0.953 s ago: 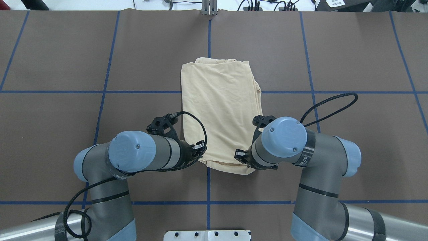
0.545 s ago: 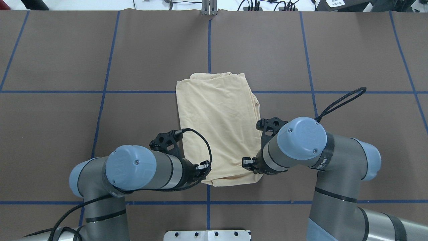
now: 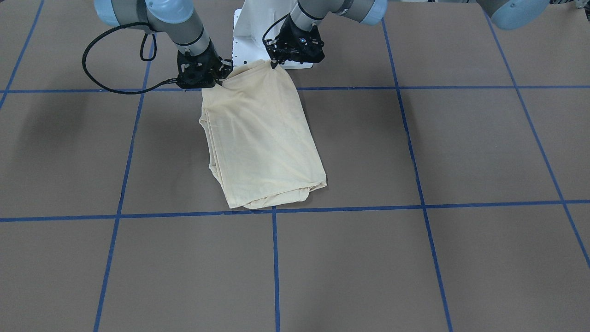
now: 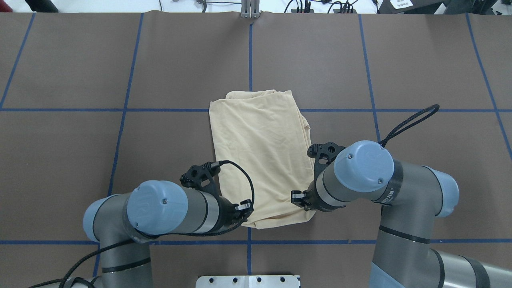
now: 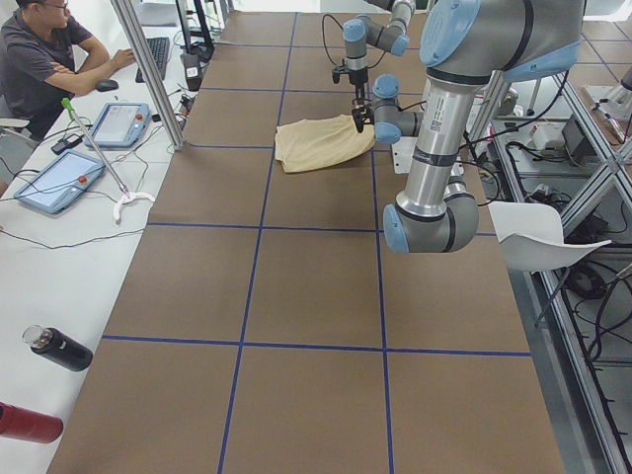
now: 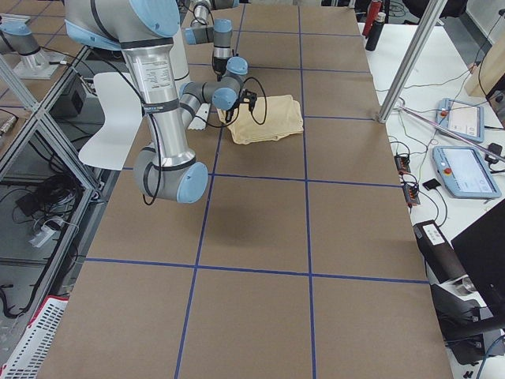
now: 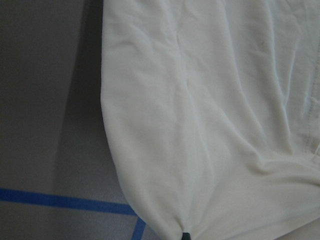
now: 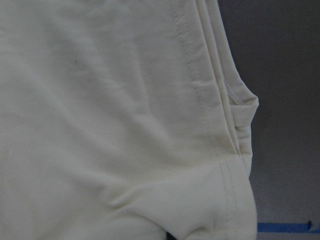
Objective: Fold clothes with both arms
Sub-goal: 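Lift the near edge with both grippers and fold it away from the robot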
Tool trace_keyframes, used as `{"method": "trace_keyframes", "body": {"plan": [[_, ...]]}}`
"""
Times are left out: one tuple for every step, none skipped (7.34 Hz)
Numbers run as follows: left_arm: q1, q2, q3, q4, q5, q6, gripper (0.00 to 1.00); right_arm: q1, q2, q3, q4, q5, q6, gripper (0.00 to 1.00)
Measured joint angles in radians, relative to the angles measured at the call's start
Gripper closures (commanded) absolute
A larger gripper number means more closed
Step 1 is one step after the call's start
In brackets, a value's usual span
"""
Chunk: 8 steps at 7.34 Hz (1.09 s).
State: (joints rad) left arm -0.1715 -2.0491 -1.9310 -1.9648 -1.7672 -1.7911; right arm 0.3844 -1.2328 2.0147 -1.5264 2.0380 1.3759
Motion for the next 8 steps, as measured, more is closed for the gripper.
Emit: {"method": "trace_keyframes", "body": {"plan": [[-0.020, 0.004, -0.020, 0.001, -0.012, 0.005, 1.00, 0.037, 0.010, -0.008, 0.002, 0.002, -0.033, 1.00], [-0.064, 0.005, -0.029, 0.002, -0.023, 0.022, 1.00, 0.086, 0.032, -0.026, 0.004, -0.001, -0.088, 1.00], [-0.122, 0.005, -0.029, 0.004, -0.036, 0.059, 1.00, 0.128, 0.070, -0.059, 0.005, -0.004, -0.139, 1.00], [-0.183, 0.004, -0.020, 0.005, -0.061, 0.099, 1.00, 0.160, 0.113, -0.102, 0.007, -0.008, -0.172, 1.00], [-0.239, 0.000, 0.000, 0.004, -0.085, 0.134, 1.00, 0.181, 0.166, -0.156, 0.007, -0.013, -0.193, 1.00], [-0.285, -0.004, 0.029, 0.000, -0.097, 0.173, 1.00, 0.197, 0.225, -0.222, 0.015, -0.027, -0.206, 1.00], [-0.324, -0.014, 0.073, -0.007, -0.102, 0.216, 1.00, 0.208, 0.273, -0.298, 0.058, -0.051, -0.217, 1.00], [-0.361, -0.039, 0.129, -0.012, -0.103, 0.252, 1.00, 0.221, 0.305, -0.382, 0.139, -0.069, -0.223, 1.00]]}}
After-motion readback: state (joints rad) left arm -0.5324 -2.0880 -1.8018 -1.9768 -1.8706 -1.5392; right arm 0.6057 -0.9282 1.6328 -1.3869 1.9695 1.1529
